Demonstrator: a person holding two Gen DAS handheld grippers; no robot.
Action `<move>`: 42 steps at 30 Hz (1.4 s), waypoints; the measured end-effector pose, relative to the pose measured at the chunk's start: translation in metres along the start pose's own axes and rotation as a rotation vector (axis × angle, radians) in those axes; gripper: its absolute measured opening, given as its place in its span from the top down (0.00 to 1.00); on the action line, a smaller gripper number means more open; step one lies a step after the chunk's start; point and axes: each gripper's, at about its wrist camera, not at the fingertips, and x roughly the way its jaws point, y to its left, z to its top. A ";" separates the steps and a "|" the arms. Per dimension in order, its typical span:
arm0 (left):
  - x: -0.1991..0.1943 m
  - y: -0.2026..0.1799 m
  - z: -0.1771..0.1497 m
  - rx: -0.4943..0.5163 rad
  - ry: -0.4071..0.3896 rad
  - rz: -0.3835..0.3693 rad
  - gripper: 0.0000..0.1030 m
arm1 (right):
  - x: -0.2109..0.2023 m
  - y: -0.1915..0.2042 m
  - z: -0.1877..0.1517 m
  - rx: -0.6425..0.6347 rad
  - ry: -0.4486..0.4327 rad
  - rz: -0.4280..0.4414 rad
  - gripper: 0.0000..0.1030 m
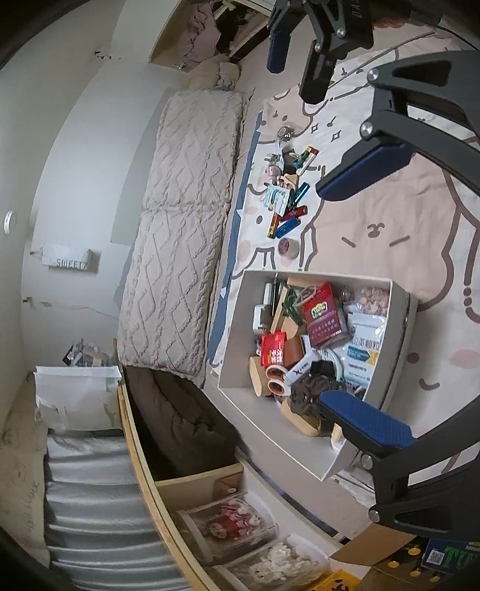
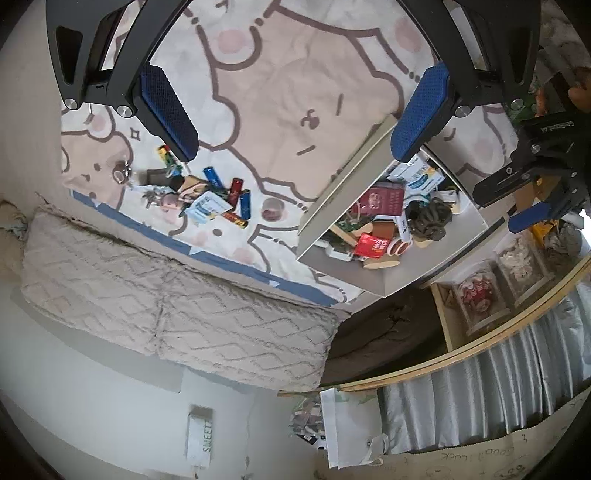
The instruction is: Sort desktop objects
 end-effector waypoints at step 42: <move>0.081 -0.204 -0.025 0.058 -0.053 -0.101 0.00 | 0.007 -0.206 -0.104 0.106 -0.092 -0.155 0.00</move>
